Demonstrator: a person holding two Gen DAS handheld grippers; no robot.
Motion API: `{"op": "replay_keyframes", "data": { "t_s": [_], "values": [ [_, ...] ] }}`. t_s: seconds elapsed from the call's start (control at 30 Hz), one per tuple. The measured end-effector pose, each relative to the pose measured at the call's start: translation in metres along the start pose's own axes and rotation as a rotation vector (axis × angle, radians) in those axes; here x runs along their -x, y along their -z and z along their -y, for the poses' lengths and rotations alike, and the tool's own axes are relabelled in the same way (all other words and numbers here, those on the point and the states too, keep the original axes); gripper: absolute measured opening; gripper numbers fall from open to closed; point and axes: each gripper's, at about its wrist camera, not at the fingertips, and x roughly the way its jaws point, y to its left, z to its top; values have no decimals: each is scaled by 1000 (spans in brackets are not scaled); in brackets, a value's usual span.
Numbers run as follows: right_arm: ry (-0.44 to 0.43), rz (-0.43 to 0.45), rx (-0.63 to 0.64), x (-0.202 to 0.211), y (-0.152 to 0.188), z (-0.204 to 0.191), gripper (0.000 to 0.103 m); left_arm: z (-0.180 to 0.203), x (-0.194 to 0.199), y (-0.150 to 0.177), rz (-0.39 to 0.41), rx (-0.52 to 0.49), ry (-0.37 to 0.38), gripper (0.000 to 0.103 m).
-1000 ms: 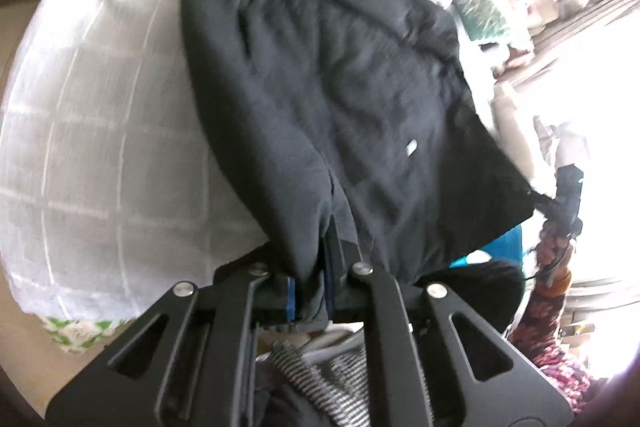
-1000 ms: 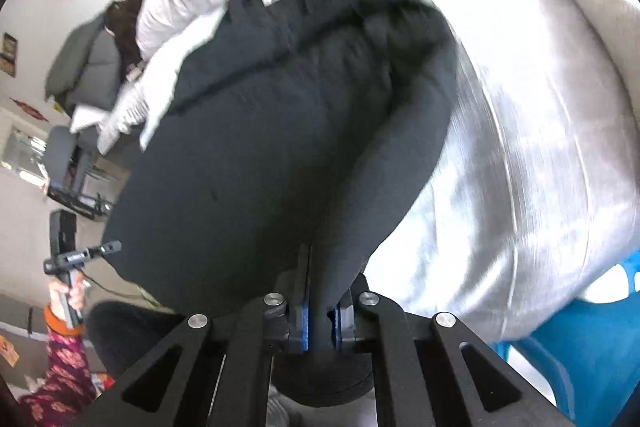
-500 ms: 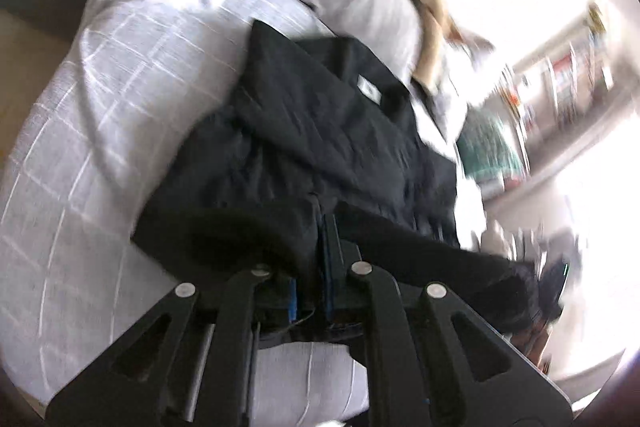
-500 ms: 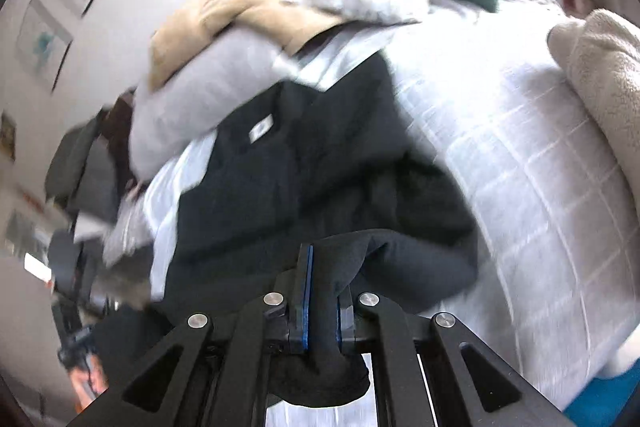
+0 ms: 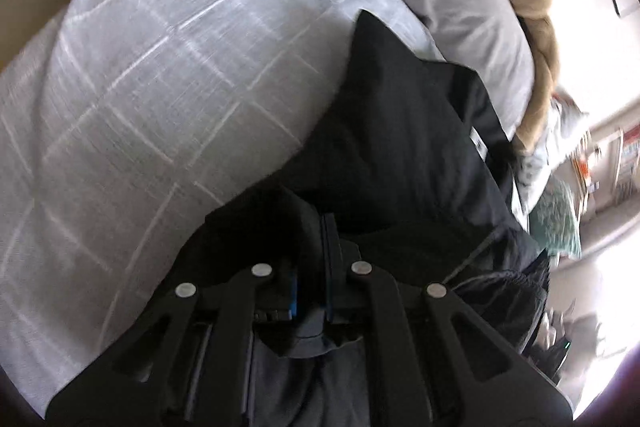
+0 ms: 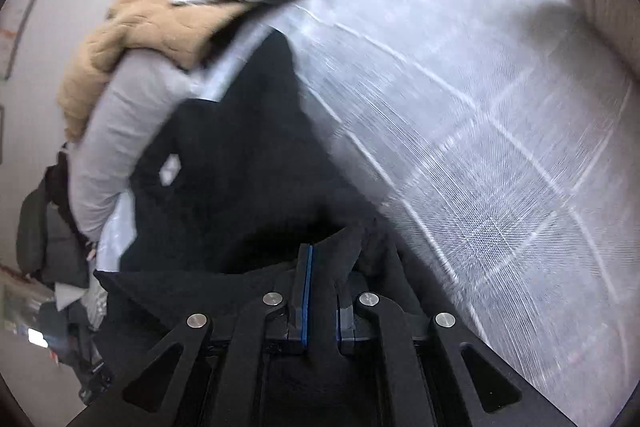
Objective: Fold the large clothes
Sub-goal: 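Carry the gripped hem over the coat body with both tools, folding it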
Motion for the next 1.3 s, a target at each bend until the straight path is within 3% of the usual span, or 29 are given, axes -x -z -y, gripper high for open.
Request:
{"op": "replay_keyframes", "data": {
  "t_s": [0.1, 0.2, 0.3, 0.37, 0.4, 0.43, 0.5, 0.6, 0.73, 0.87, 0.9, 0.93, 0.97, 1.0, 1.03, 1.17, 1.3],
  "values": [
    [3, -10, -23, -16, -1, 7, 7, 6, -3, 0, 12, 3, -16, 14],
    [-12, -34, -16, -11, -5, 2, 17, 23, 5, -1, -7, -78, -39, 24],
    [-74, -31, -18, 10, -9, -1, 40, 31, 23, -2, 9, -170, -4, 40],
    [-119, 21, -29, 30, -12, 0, 65, 33, 41, -4, 53, -205, 11, 60],
    [-137, 64, -37, 43, -13, 1, 69, 32, 50, -6, 93, -215, -1, 75],
    [-143, 92, -35, 51, -14, 1, 71, 32, 65, -7, 164, -229, -14, 80],
    [-143, 140, -8, 66, -16, 0, 72, 31, 80, -8, 232, -250, -14, 81],
    [-97, 160, 64, 72, -15, -5, 72, 32, 85, -10, 250, -302, -47, 81],
    [42, 178, 270, 63, -8, -26, 72, 48, 49, -11, 159, -558, -198, 81],
    [72, 136, 397, 33, -1, -39, 72, 50, 10, -16, 46, -605, -219, 80],
    [74, 133, 409, 27, -1, -39, 72, 49, 4, -16, 26, -589, -209, 73],
    [76, 134, 423, 19, -1, -40, 64, 46, -4, -19, 0, -550, -190, 59],
    [74, 152, 434, 11, -1, -39, 39, 41, -10, -22, -27, -485, -156, 53],
    [73, 170, 434, 6, -1, -37, 28, 40, -10, -22, -27, -437, -134, 37],
    [71, 165, 412, -1, -2, -33, 18, 41, -5, -21, 1, -408, -91, 19],
    [84, 274, 357, 10, -8, -37, 9, 70, 25, -10, 157, -504, -125, 14],
    [79, 414, 307, 34, -17, -48, 8, 97, 55, -21, 311, -514, -113, 13]
  ]
}}
